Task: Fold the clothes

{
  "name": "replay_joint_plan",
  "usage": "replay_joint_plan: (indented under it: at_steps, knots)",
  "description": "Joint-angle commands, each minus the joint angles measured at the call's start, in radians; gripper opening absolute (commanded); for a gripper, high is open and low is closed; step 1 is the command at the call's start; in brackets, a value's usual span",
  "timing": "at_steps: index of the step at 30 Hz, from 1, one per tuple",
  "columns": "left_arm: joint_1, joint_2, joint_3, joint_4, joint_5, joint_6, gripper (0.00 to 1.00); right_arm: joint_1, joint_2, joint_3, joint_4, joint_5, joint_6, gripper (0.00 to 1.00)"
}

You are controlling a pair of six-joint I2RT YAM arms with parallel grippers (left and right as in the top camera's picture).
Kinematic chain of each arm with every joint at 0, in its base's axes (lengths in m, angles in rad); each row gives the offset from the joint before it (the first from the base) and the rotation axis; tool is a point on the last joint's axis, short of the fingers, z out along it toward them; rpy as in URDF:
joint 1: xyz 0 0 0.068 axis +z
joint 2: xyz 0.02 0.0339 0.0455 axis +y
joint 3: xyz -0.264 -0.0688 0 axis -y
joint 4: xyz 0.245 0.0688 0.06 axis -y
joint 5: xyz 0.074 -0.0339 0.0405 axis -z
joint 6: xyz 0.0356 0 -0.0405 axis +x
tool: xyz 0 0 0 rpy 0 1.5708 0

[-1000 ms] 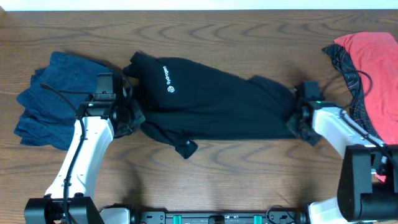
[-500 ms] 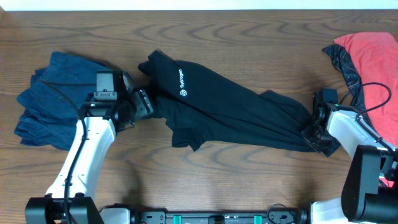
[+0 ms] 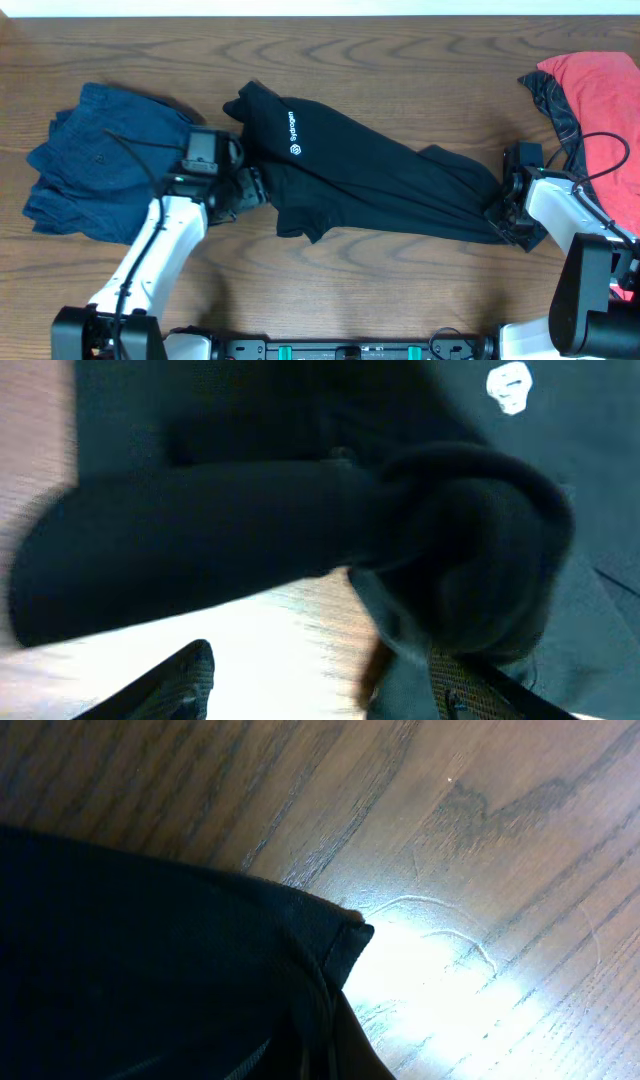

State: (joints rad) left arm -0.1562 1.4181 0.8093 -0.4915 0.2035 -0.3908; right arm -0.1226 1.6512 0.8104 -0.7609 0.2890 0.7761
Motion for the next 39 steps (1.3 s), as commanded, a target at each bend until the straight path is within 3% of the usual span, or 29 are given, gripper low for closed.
replay_joint_plan:
  at_steps: [1,7,9,20,24,27,28,35,39]
  knots:
    - [-0.04,0.007,-0.054,0.084,-0.003,0.054,0.69,-0.014,0.009,-0.023,0.009,0.025,-0.008,0.01]
    - [-0.084,0.007,-0.111,0.243,-0.01,0.157,0.68,-0.014,0.009,-0.023,0.009,0.024,-0.008,0.01]
    - [-0.087,0.007,-0.116,0.262,-0.01,0.163,0.64,-0.014,0.009,-0.023,0.009,0.024,-0.008,0.01]
    - [-0.116,-0.032,-0.117,0.15,0.028,0.24,0.55,-0.014,0.009,-0.023,0.013,0.026,-0.008,0.01]
    - [-0.116,-0.082,-0.117,0.137,0.028,0.268,0.56,-0.014,0.01,-0.023,0.02,0.025,-0.008,0.01]
    - [-0.116,-0.104,-0.117,0.105,0.042,0.315,0.83,-0.014,0.01,-0.023,0.022,0.024,-0.008,0.01]
    - [-0.116,-0.106,-0.117,0.091,0.048,0.322,0.86,-0.014,0.009,-0.023,0.022,0.025,-0.008,0.01]
    - [-0.141,-0.059,-0.128,0.099,0.047,0.346,0.87,-0.014,0.009,-0.023,0.022,0.022,-0.008,0.01]
    - [-0.162,0.006,-0.131,0.167,0.047,0.346,0.76,-0.014,0.01,-0.023,0.019,0.017,-0.008,0.01]
